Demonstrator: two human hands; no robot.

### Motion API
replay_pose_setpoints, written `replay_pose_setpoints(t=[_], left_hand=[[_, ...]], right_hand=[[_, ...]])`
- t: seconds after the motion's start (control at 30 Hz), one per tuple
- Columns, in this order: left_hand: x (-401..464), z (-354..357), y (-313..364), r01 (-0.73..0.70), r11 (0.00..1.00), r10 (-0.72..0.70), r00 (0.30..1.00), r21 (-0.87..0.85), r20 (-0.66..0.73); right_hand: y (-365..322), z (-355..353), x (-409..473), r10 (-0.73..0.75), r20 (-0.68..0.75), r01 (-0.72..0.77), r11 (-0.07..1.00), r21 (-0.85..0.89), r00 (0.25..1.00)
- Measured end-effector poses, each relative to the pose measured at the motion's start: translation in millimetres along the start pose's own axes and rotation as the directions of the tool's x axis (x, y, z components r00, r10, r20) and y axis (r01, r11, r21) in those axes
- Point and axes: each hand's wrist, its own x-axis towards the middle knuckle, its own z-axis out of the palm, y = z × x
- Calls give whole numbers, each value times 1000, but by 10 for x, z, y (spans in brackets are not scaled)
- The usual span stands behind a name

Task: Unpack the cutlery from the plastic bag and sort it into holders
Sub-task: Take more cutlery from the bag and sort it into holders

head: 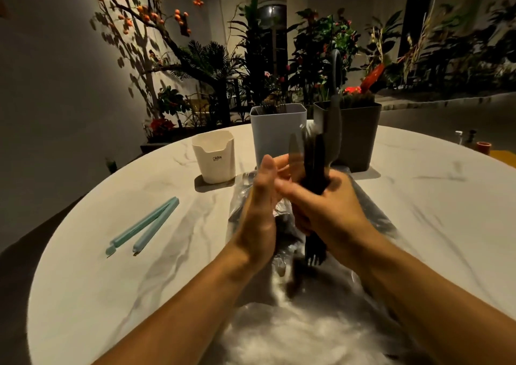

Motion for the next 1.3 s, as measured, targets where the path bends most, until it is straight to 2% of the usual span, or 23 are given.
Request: replay_pose_setpoints(t=[0.17,0.27,0.43,0.63,0.73,0.87,0.93,1.03,1.17,1.27,1.3], left_hand=[[-35,-59,30,116,988,-118,993,106,10],[-27,-90,4,199,972,-194,980,125,-48],[-21,-109,40,266,961,-258,961,73,-104],[-45,-66,153,374,925,-369,927,64,-68],[-43,-53,209,384,923,-383,922,-2,-60],[-11,-96,199,376,907,-394,917,-188,-69],[-1,-110,209,346,896,-386,917,-277,-102],[-11,-87,207,332,900,-375,920,-283,-114],[-21,-61,184,398,905,-410,910,-149,-56],[-13,-85,219,432,864,-464,883,-257,-74],[-4,-96,224,431,848,-474,877,-308,-78]], right_hand=[[97,-29,-58,132,135,-99,969,-225,982],[154,-6,-66,132,180,-63,936,-345,975],[106,24,-32,218,213,-133,926,-353,953],[42,-41,18,282,273,-196,933,-302,920],[42,-50,9,343,349,-271,932,-240,872],[1,-94,0,480,412,-486,868,-100,774],[-24,-121,5,522,459,-525,841,-135,719],[10,-101,22,494,430,-474,866,-161,756],[80,-25,-7,454,356,-430,890,-150,817],[0,-43,4,473,364,-472,876,-99,802],[-30,-82,19,469,349,-452,882,-134,811]])
